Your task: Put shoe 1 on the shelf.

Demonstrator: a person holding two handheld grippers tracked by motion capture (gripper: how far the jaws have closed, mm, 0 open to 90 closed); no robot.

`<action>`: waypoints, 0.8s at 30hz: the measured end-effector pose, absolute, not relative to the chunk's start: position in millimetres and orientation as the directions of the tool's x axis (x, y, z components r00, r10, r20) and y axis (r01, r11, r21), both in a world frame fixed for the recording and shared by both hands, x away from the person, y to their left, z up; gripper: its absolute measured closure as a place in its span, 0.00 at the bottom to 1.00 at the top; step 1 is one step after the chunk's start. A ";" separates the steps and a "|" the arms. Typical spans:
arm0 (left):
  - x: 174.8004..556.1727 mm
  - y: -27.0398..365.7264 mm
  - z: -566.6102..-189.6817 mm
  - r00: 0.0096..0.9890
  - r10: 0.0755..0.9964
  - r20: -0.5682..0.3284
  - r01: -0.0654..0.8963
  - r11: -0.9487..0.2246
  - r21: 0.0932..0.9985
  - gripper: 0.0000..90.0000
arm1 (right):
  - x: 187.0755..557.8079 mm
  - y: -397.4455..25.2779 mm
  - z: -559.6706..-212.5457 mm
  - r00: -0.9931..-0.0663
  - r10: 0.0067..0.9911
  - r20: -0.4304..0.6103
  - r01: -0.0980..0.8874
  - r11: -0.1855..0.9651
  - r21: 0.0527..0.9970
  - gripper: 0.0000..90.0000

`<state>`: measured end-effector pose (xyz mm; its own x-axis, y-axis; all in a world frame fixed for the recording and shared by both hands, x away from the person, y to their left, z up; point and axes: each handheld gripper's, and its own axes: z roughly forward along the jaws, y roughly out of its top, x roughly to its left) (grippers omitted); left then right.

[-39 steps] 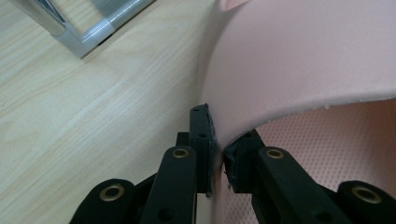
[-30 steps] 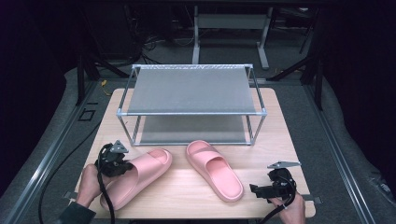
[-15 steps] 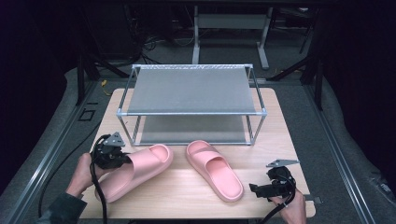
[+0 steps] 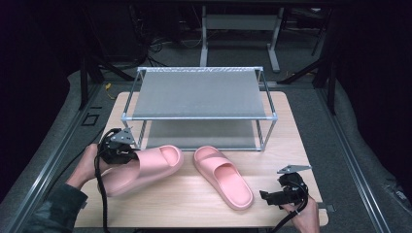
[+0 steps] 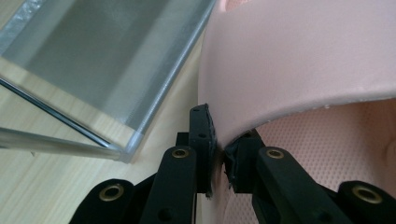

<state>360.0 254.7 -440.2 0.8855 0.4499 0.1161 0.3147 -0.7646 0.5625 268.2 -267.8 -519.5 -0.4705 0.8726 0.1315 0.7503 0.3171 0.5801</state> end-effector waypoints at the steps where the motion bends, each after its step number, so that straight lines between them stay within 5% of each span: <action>1: 362.8 253.1 -436.8 0.888 0.442 0.128 0.303 -0.771 0.560 0.92 | 268.4 -267.8 -519.0 -0.472 0.872 0.128 0.748 0.319 0.582 0.05; 24: 385.2 231.7 -414.1 0.926 0.341 0.159 0.195 -0.798 0.570 0.92 | 269.2 -270.7 -517.4 -0.460 0.879 0.129 0.754 0.310 0.580 0.05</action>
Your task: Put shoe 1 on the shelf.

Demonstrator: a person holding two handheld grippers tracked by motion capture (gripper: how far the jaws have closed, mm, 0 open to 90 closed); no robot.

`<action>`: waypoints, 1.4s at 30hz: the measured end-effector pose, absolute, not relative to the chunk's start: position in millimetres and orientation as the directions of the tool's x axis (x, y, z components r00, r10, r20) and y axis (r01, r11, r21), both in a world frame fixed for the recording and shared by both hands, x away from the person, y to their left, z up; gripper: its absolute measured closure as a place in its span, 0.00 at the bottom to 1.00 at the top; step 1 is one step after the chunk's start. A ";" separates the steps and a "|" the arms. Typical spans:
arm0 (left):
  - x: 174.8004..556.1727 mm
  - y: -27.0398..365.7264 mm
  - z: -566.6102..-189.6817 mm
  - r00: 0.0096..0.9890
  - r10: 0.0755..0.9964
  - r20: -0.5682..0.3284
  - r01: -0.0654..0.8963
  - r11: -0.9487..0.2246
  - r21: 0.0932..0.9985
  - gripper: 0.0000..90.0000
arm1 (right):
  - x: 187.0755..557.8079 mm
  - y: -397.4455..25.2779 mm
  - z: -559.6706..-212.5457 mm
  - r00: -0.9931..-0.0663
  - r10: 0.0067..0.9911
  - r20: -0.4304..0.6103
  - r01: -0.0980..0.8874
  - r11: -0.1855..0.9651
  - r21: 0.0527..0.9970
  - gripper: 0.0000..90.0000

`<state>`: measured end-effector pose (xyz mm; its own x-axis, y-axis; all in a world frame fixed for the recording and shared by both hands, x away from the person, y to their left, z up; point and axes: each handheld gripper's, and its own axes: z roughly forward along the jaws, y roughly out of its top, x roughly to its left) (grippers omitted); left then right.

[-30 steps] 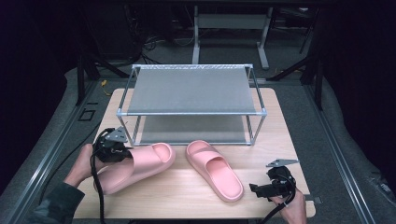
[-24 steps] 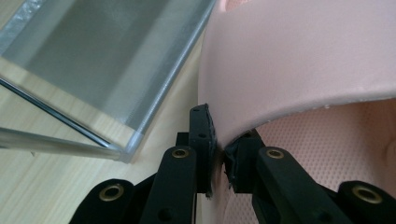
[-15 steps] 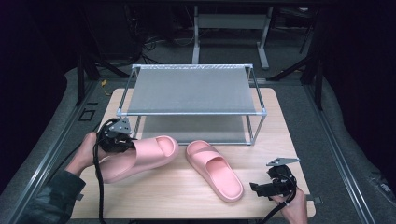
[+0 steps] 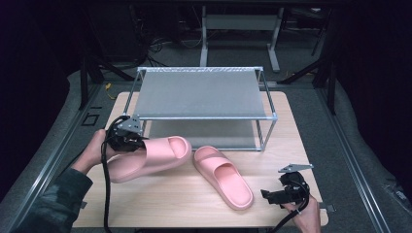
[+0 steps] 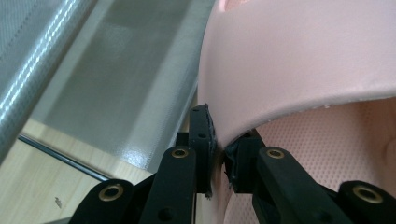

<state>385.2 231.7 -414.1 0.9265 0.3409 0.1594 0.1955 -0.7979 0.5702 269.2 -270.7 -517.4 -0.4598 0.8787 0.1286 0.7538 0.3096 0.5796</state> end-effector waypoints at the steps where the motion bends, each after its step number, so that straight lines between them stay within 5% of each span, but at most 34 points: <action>1: 385.7 230.8 -412.9 0.928 0.336 0.164 0.188 -0.799 0.571 0.92 | 269.0 -271.2 -517.1 -0.462 0.877 0.130 0.751 0.309 0.583 0.05; 42: 391.4 192.1 -335.5 0.938 0.258 0.230 0.064 -0.785 0.616 0.92 | 265.9 -273.6 -507.1 -0.477 0.870 0.121 0.731 0.317 0.605 0.06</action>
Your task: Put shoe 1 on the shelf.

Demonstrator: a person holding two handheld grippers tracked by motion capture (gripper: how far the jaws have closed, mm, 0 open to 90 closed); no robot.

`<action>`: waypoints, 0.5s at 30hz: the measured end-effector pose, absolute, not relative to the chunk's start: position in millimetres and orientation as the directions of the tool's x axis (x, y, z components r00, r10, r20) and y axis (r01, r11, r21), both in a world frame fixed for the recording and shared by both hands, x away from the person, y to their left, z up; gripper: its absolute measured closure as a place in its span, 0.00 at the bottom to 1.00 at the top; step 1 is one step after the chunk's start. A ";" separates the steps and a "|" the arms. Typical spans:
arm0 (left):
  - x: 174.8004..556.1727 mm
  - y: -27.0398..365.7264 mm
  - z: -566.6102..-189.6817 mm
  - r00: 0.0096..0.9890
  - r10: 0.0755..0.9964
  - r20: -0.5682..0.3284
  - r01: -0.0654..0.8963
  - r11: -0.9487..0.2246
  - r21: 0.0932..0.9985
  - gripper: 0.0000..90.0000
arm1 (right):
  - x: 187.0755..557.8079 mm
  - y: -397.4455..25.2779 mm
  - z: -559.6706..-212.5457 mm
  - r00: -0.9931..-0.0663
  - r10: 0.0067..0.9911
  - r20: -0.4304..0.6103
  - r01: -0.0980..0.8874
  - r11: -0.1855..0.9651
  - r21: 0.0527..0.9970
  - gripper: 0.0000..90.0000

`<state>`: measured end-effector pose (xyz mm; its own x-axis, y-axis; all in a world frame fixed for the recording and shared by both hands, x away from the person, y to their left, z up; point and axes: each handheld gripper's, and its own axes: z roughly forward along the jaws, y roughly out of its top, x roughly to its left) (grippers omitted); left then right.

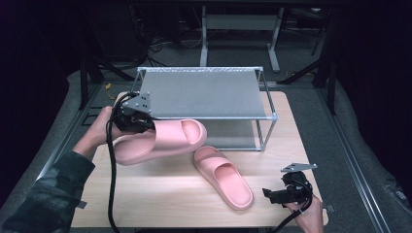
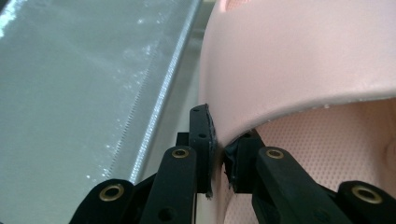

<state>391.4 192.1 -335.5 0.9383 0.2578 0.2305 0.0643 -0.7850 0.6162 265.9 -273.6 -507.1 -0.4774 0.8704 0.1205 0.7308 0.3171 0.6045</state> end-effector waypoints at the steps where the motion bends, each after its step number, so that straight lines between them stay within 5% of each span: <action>1: 391.4 192.1 -335.5 0.938 0.258 0.230 0.064 -0.785 0.616 0.92 | 266.0 -273.4 -507.2 -0.477 0.871 0.118 0.730 0.318 0.605 0.06; 15: 398.1 178.7 -309.6 0.926 0.301 0.227 0.095 -0.768 0.633 0.92 | 266.1 -273.1 -508.1 -0.471 0.873 0.126 0.735 0.309 0.604 0.07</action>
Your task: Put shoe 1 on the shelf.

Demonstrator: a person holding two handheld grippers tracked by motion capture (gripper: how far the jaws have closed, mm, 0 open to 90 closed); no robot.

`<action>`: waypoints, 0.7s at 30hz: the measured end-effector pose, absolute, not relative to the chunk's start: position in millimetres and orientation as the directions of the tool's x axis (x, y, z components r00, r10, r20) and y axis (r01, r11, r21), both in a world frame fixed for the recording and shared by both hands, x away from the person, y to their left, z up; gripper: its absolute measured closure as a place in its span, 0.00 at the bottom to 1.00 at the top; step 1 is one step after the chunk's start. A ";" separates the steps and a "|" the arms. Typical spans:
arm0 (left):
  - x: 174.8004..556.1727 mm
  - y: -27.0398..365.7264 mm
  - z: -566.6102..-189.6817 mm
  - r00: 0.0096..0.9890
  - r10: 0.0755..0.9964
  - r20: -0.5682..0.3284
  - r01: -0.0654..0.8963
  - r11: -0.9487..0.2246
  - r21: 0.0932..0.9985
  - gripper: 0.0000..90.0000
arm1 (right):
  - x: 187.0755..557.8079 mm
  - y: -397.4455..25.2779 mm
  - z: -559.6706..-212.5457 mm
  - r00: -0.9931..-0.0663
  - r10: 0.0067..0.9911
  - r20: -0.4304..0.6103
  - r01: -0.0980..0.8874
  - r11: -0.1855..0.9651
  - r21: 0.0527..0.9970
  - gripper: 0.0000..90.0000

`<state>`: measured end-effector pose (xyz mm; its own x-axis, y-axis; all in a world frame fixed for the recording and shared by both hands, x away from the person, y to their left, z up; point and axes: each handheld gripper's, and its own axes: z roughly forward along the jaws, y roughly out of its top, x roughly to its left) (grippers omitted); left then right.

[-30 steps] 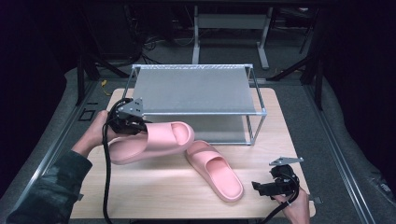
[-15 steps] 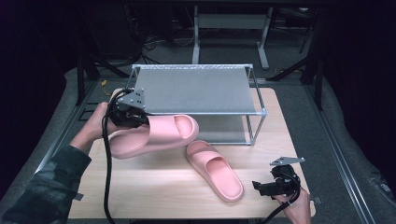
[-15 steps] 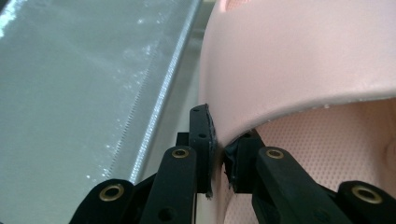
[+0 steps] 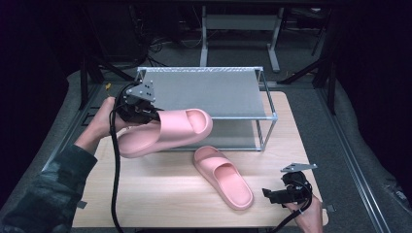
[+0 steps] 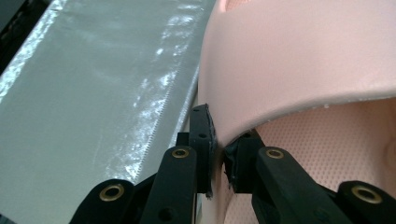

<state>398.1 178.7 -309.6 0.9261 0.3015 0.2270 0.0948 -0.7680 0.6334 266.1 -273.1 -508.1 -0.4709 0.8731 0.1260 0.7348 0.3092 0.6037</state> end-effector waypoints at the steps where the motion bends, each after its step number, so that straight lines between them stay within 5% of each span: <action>1: 399.9 177.2 -306.5 0.921 0.319 0.224 0.110 -0.764 0.635 0.92 | 266.4 -272.7 -508.1 -0.473 0.872 0.126 0.734 0.310 0.605 0.07; 21: 421.3 163.2 -289.5 0.844 0.502 0.188 0.280 -0.711 0.645 0.92 | 268.5 -270.2 -508.3 -0.476 0.870 0.129 0.735 0.313 0.602 0.07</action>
<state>421.3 163.2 -289.5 0.8441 0.5023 0.1879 0.2796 -0.7112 0.6451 268.5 -270.2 -508.3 -0.4757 0.8701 0.1287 0.7346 0.3126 0.6022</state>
